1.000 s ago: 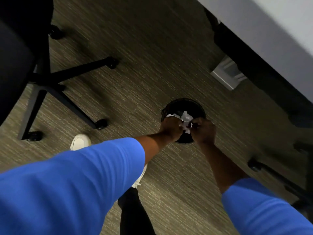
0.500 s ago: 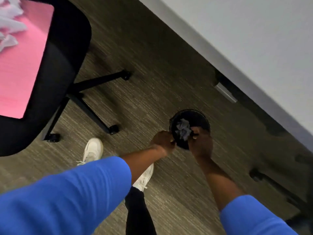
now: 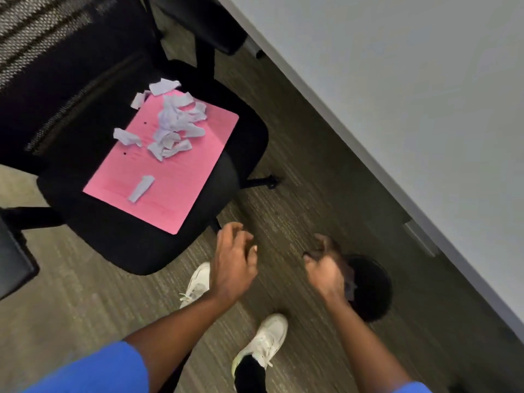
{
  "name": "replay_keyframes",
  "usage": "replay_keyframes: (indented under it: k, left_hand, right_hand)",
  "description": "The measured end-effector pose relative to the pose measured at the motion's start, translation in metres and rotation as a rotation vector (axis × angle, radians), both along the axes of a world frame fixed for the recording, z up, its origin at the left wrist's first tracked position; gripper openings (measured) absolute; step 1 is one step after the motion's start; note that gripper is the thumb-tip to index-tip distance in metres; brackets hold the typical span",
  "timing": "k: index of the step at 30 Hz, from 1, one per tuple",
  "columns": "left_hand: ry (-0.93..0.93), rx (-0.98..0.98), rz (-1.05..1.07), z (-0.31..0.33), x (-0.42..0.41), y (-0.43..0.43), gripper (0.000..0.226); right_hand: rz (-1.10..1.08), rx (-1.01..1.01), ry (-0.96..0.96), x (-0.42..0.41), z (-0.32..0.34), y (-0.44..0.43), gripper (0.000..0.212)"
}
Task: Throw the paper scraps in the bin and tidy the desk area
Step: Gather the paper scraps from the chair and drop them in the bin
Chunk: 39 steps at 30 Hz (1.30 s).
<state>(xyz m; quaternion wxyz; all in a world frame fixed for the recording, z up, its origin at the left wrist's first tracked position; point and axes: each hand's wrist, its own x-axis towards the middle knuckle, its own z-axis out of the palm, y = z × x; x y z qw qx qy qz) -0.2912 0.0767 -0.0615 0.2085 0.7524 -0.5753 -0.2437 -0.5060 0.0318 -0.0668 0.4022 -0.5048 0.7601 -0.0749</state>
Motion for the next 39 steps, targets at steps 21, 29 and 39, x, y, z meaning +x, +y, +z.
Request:
replay_keyframes:
  k: [21, 29, 39]
  left_hand:
    - [-0.178, 0.09, 0.36, 0.022, 0.258, -0.1, 0.11]
    - [-0.242, 0.102, 0.088, 0.023, 0.296, -0.143, 0.115]
    - [-0.258, 0.032, -0.039, 0.018, 0.305, -0.145, 0.036]
  right_hand:
    - [0.676, -0.265, 0.117, 0.295, 0.061, -0.142, 0.112]
    - [0.821, -0.341, 0.231, 0.357, 0.045, -0.178, 0.11]
    - [0.954, -0.395, 0.318, 0.379, 0.041, -0.186, 0.045]
